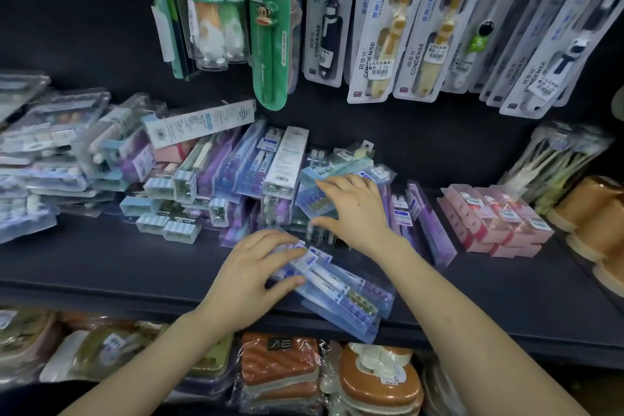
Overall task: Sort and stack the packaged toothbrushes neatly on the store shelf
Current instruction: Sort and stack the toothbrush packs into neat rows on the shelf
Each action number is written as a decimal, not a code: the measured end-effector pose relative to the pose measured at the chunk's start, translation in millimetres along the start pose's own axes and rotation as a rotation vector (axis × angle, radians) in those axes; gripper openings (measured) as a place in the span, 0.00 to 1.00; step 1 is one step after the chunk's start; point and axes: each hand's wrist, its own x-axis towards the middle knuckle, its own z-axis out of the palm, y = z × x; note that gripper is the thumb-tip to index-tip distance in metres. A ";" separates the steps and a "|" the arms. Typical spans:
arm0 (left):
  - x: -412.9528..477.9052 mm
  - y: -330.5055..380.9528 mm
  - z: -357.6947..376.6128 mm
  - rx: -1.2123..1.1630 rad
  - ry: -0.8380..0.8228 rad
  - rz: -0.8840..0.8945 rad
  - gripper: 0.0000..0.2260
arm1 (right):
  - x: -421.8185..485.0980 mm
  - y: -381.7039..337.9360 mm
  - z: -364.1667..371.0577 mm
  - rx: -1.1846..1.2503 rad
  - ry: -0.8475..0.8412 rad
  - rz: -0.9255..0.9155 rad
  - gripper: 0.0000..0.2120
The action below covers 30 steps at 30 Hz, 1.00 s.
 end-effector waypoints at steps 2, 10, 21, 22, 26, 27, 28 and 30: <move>3.0 1.7 -4.2 -0.066 0.120 -0.087 0.18 | 1.3 2.9 -1.4 -0.040 -0.010 -0.057 0.32; 17.1 12.5 -17.2 -0.275 0.186 -0.321 0.18 | -15.2 7.0 -32.5 0.139 0.131 -0.124 0.27; 55.9 42.9 -24.0 -0.329 0.026 -0.052 0.30 | -104.5 14.9 -116.9 1.278 0.103 -0.113 0.24; 58.9 47.4 -23.0 -0.344 0.008 -0.049 0.29 | -107.9 17.3 -118.8 1.340 0.100 -0.115 0.24; 65.3 57.0 -21.4 -0.163 0.035 0.015 0.27 | -122.3 33.1 -121.9 1.495 0.012 0.031 0.33; 65.4 55.8 -21.2 -0.040 0.064 0.065 0.28 | -127.0 37.8 -122.8 1.490 -0.007 0.082 0.36; 65.6 53.9 -21.4 0.066 0.076 0.110 0.28 | -131.4 41.5 -123.8 1.462 -0.020 0.128 0.37; 66.1 49.5 -22.8 0.190 0.080 0.182 0.28 | -136.8 44.2 -123.8 1.312 -0.029 0.211 0.29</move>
